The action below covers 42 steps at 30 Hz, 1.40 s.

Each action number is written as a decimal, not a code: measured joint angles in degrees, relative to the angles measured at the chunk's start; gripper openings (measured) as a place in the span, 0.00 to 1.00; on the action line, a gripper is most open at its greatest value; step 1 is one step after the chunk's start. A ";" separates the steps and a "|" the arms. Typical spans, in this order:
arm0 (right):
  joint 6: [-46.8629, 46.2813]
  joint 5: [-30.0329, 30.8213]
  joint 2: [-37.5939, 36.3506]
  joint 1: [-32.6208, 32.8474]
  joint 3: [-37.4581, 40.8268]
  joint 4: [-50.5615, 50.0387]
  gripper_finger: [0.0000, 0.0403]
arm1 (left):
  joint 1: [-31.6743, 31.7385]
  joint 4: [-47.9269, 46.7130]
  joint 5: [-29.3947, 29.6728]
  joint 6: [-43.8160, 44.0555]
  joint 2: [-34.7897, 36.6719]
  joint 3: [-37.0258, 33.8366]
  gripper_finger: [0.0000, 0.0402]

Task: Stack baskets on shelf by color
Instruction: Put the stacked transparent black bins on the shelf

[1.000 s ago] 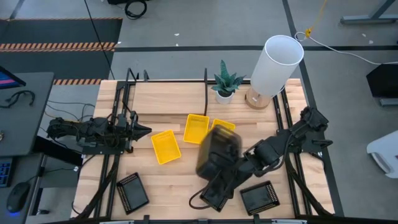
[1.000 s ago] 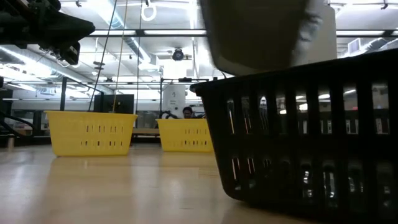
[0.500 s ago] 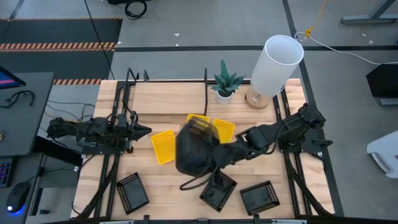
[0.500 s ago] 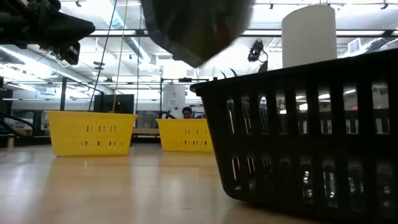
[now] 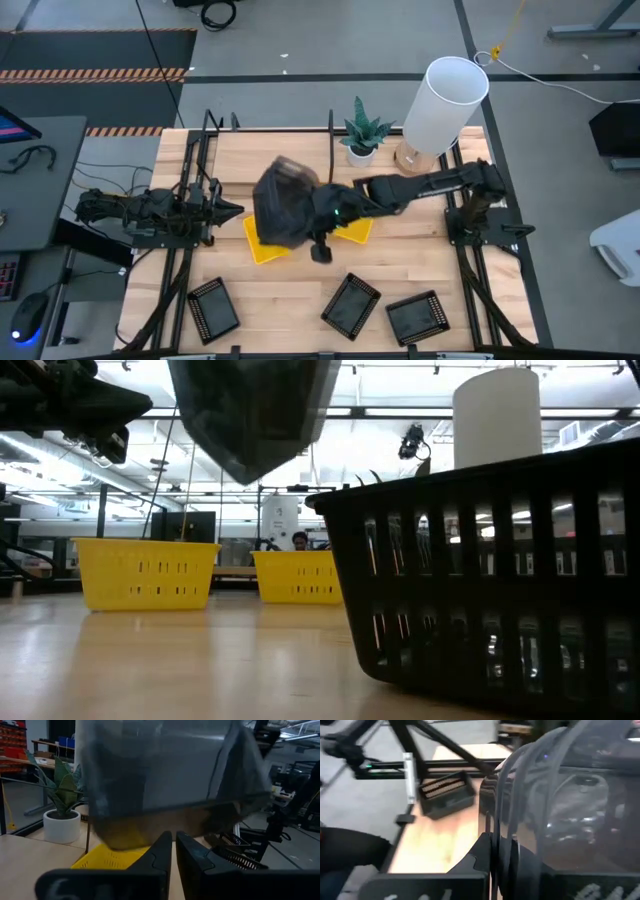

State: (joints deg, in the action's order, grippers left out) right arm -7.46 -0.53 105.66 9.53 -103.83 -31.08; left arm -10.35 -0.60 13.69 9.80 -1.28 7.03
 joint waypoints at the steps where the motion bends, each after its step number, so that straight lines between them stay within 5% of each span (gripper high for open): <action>1: 0.84 0.09 0.17 -0.88 0.00 0.23 0.04 | 0.00 0.02 0.00 -0.01 -0.01 0.00 0.08; 23: 17.78 -2.25 5.95 -18.77 -4.24 -6.29 0.04 | 0.00 -0.17 0.02 -0.02 -0.18 0.00 0.09; 36: 22.76 5.69 11.59 -19.42 -4.48 -8.24 0.04 | 0.00 -0.04 0.02 -0.02 -0.22 0.00 0.07; 42: 23.15 7.14 12.81 -18.12 -14.62 -15.62 0.04 | 0.00 -0.04 0.01 -0.02 -0.22 0.00 0.09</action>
State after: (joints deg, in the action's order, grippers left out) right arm 15.69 6.61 118.46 -8.58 -118.45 -46.70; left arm -10.35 -0.64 13.71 9.78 -1.50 7.03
